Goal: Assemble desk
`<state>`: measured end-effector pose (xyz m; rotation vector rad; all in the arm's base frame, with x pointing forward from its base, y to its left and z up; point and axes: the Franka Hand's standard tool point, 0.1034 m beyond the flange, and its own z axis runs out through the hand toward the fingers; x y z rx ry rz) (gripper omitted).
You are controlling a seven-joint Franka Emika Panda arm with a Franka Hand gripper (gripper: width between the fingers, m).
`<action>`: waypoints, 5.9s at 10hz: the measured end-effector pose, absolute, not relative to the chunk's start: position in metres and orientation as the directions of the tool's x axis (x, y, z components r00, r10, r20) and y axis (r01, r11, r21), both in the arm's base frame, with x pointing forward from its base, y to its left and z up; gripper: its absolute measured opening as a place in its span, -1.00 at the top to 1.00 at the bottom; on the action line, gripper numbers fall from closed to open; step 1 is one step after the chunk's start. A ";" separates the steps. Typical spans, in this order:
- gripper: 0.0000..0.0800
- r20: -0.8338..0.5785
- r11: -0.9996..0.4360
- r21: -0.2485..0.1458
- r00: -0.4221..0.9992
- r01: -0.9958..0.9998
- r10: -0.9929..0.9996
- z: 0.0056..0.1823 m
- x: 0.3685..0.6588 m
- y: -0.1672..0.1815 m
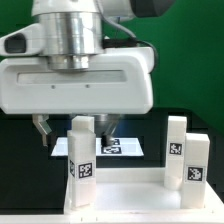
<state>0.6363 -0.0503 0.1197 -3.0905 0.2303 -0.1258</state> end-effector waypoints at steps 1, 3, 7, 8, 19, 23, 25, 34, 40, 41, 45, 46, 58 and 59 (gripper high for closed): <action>-0.62 0.085 -0.996 -0.034 0.994 0.079 0.076 0.119 0.636 -0.043; -0.60 0.105 -0.998 -0.025 0.993 0.056 0.053 0.120 0.636 -0.047; 0.30 0.097 -0.968 -0.052 0.964 -0.244 -0.248 0.118 0.637 -0.048; 0.29 0.098 -0.921 -0.055 0.916 -0.385 -0.389 0.118 0.637 -0.048; 0.29 -0.076 -0.013 -0.124 0.023 -0.992 -0.997 0.116 0.630 -0.061; -0.50 0.022 -0.617 -0.091 0.618 -0.782 -0.786 0.116 0.631 -0.046; -0.58 0.015 -0.754 -0.076 0.756 -0.652 -0.655 0.116 0.629 -0.042; 0.29 0.057 -0.953 -0.024 0.951 -0.302 -0.302 0.119 0.634 -0.044; 0.29 0.014 -0.420 -0.081 0.420 -0.904 -0.907 0.117 0.634 -0.046; 0.29 0.007 -0.346 -0.082 0.347 -0.934 -0.938 0.117 0.634 -0.047; 0.29 -0.094 0.209 -0.085 -0.201 -0.974 -0.975 0.118 0.634 -0.050; 0.29 -0.120 0.367 -0.077 -0.357 -0.927 -0.926 0.116 0.634 -0.049; -0.62 0.042 -0.740 -0.102 0.740 -0.665 -0.671 0.115 0.640 -0.044; -0.33 0.039 -0.714 -0.103 0.714 -0.693 -0.699 0.115 0.640 -0.045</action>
Offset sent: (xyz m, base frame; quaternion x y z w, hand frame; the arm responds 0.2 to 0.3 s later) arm 0.0000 0.0000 0.0000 0.0000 0.0000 0.0000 1.0000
